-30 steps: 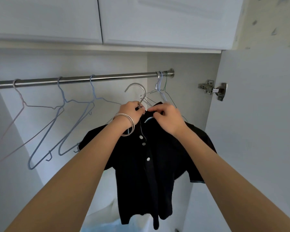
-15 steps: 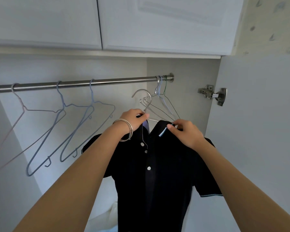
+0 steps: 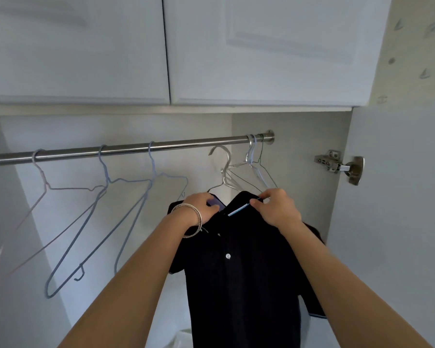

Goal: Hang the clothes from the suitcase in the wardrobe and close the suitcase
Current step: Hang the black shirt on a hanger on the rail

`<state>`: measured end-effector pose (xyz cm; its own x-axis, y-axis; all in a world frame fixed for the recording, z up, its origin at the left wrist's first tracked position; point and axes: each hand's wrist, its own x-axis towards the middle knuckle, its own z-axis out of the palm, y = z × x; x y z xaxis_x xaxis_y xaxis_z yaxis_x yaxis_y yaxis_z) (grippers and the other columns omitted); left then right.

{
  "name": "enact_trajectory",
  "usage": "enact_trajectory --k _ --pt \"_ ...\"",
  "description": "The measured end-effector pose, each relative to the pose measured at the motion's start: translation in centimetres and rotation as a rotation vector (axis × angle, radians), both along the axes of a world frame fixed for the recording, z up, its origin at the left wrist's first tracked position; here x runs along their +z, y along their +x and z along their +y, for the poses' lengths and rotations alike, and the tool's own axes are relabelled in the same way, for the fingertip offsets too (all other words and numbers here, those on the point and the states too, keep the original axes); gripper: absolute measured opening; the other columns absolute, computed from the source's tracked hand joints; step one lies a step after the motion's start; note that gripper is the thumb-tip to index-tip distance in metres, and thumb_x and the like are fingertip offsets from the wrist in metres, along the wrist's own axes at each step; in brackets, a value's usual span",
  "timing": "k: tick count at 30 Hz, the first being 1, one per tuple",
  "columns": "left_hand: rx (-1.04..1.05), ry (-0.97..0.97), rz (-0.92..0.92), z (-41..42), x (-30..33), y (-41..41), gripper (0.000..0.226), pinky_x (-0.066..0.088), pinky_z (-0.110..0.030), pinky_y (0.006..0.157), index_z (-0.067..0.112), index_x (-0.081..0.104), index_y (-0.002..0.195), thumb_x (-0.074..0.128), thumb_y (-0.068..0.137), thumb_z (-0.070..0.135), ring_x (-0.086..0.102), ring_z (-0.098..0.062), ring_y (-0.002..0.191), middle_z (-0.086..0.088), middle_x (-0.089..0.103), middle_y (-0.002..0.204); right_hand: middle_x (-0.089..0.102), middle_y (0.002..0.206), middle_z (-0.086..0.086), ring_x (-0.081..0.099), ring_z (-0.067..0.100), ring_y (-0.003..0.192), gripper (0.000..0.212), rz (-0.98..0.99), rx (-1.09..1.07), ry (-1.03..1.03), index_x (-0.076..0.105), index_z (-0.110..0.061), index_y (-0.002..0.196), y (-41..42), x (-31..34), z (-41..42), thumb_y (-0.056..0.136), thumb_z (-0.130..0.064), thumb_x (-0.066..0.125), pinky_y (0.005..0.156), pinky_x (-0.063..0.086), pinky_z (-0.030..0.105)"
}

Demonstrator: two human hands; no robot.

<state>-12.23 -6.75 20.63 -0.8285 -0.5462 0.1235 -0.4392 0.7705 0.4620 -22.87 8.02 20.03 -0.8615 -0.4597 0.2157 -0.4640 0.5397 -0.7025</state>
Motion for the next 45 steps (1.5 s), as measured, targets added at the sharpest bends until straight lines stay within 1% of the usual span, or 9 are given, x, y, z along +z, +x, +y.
enact_trajectory --k 2,7,11,14,20,27,31,39,45 --pt "-0.021 -0.011 0.034 -0.1 0.4 -0.3 0.037 0.037 -0.021 0.09 0.017 0.052 0.129 0.046 0.093 0.028 0.051 -0.023 0.12 -0.006 0.054 0.133 0.06 0.096 0.007 0.061 0.027 0.093 0.032 -0.016 -0.005 -0.029 0.06 -0.011 0.116 0.1 0.7 -2.0 0.089 -0.029 0.06 0.085 0.052 0.039" --pt "-0.046 -0.002 0.093 -0.9 1.3 -1.0 0.044 0.038 -0.021 0.092 0.021 0.043 0.137 0.046 0.094 0.027 0.052 -0.024 0.121 -0.007 0.053 0.135 0.063 0.106 0.019 0.059 0.03 0.091 0.027 -0.057 0.031 -0.06 0.06 0.001 0.112 -0.1 2.1 -6.2 0.088 -0.007 0.049 0.068 0.041 0.027" --pt "-0.053 0.021 0.111 -2.1 1.8 -1.4 0.047 0.038 -0.022 0.097 0.021 0.039 0.14 0.046 0.093 0.024 0.05 -0.022 0.123 -0.007 0.051 0.138 0.059 0.09 0.017 0.056 0.028 0.079 0.027 -0.118 0.08 -0.104 0.062 0.005 0.105 -0.9 2.3 -9.4 0.085 -0.002 0.044 0.055 0.039 0.024" --pt "-0.066 0.069 0.12 -3.1 1.7 -1.8 0.044 0.043 -0.026 0.097 0.024 0.046 0.135 0.047 0.092 0.022 0.055 -0.023 0.117 -0.008 0.057 0.131 0.064 0.094 0.02 0.056 0.027 0.077 0.025 -0.103 0.092 -0.101 0.063 0.005 0.101 -1.5 2.2 -11.2 0.083 -0.001 0.047 0.047 0.035 0.022" --pt "-0.058 0.085 0.091 -4.4 1.2 -2.1 0.044 0.045 -0.028 0.096 0.023 0.044 0.136 0.046 0.092 0.021 0.056 -0.025 0.115 -0.008 0.057 0.13 0.066 0.102 0.019 0.059 0.028 0.086 0.025 -0.086 0.097 -0.061 0.063 0.002 0.103 -1.9 1.7 -13.3 0.085 -0.001 0.047 0.065 0.04 0.024" --pt "-0.062 0.112 0.081 -4.9 0.4 -1.8 0.042 0.04 -0.025 0.101 0.023 0.048 0.134 0.047 0.092 0.02 0.053 -0.022 0.12 -0.005 0.056 0.133 0.064 0.111 0.017 0.061 0.029 0.101 0.032 -0.071 0.109 -0.011 0.061 -0.004 0.116 -1.6 0.5 -13.2 0.086 -0.004 0.048 0.07 0.042 0.024" --pt "-0.074 0.131 0.101 -4.3 0.1 -1.3 0.04 0.037 -0.022 0.102 0.022 0.051 0.132 0.049 0.091 0.019 0.052 -0.019 0.123 -0.005 0.056 0.133 0.063 0.118 0.012 0.061 0.026 0.106 0.035 -0.01 0.11 0.05 0.056 -0.013 0.124 -1.2 0.1 -12.1 0.089 -0.013 0.053 0.081 0.047 0.027" --pt "-0.098 0.14 0.149 -1.2 0.1 -0.6 0.031 0.043 -0.028 0.099 0.015 0.063 0.118 0.05 0.09 0.014 0.059 -0.023 0.112 -0.009 0.066 0.118 0.066 0.108 0.006 0.063 0.022 0.098 0.035 0.047 0.154 0.167 0.062 -0.022 0.119 0.4 -0.8 -7.8 0.084 -0.025 0.058 0.083 0.053 0.032" --pt "-0.187 0.209 0.182 3.5 -0.8 -2.1 0.023 0.046 -0.027 0.081 0.011 0.067 0.104 0.051 0.088 0.013 0.065 -0.027 0.091 -0.014 0.07 0.095 0.068 0.111 0.01 0.061 0.028 0.107 0.026 0.047 0.107 0.157 0.068 -0.013 0.109 2.0 -1.4 -1.3 0.087 -0.019 0.056 0.092 0.05 0.037"
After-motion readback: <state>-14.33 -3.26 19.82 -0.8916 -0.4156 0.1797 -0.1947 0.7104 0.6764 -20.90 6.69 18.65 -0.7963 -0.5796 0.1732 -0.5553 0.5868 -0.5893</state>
